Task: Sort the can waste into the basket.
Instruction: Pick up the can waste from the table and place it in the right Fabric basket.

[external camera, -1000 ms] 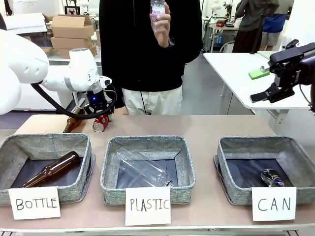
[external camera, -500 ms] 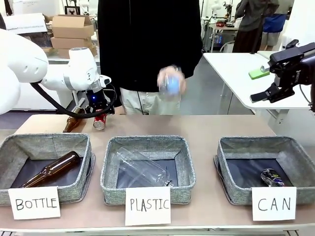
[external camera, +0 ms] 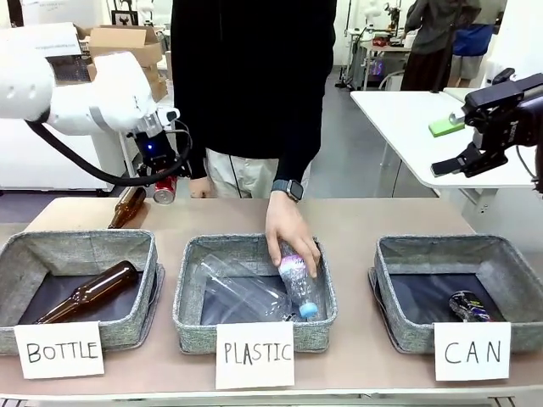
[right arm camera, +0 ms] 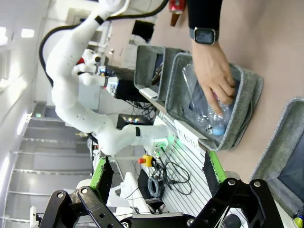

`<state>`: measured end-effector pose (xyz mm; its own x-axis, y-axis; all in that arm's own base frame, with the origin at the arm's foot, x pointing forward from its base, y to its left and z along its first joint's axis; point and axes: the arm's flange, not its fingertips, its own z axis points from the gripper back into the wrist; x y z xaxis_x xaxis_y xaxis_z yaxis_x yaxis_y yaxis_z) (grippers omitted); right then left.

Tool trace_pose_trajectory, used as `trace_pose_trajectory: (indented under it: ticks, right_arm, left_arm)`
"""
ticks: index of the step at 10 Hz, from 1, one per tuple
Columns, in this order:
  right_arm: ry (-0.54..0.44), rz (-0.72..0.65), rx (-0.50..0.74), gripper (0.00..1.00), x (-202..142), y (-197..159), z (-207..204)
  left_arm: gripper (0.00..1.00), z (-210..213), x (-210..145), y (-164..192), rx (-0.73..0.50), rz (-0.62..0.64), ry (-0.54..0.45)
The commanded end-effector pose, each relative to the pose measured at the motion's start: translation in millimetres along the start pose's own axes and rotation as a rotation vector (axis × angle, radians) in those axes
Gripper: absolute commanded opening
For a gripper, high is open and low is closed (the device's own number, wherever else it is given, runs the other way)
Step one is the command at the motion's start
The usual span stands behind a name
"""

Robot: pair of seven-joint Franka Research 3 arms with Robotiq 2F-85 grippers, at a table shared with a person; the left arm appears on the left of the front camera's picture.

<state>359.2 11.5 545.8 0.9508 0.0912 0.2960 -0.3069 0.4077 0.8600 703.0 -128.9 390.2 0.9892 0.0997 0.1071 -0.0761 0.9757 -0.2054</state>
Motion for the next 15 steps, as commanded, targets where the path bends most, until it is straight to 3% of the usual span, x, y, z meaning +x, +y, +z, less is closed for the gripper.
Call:
trace_pose_trajectory:
  ticks: [1,2,3,4,5,7,8,9,12,13,15]
  right_arm:
    - [-0.003,-0.005,-0.011,1.0,2,3,2]
    - [-0.003,-0.005,-0.011,1.0,2,3,2]
    - [-0.003,-0.005,-0.011,1.0,2,3,2]
    - [-0.003,-0.005,-0.011,1.0,2,3,2]
    - [-0.003,-0.005,-0.011,1.0,2,3,2]
    - [-0.003,-0.005,-0.011,1.0,2,3,2]
    - [-0.003,-0.005,-0.011,1.0,2,3,2]
    - [-0.003,-0.005,-0.011,1.0,2,3,2]
    - [-0.002,0.002,-0.001,1.0,1,1,1]
    - [-0.056,0.028,-0.088,1.0,-15,26,31]
    - [-0.16,0.006,-0.275,1.0,-70,20,97]
  left_arm:
    - [0.0,61,-51,15,-0.14,-0.092,0.156]
    - [0.0,112,-97,19,-0.192,-0.123,0.157]
    - [0.0,155,-149,26,-0.164,-0.085,0.133]
    - [0.0,189,-202,35,-0.243,-0.094,0.13]
    - [0.0,211,-255,43,-0.322,-0.134,0.063]
    - [0.0,212,-317,54,-0.397,-0.159,-0.027]
    - [0.0,203,-327,64,-0.433,-0.123,-0.117]
    - [0.0,224,-280,44,-0.354,-0.126,0.05]
    - [0.0,224,-280,44,-0.354,-0.126,0.05]
    - [0.09,217,-298,50,-0.375,-0.127,0.013]
    - [0.09,185,-254,-71,-0.444,-0.505,0.091]
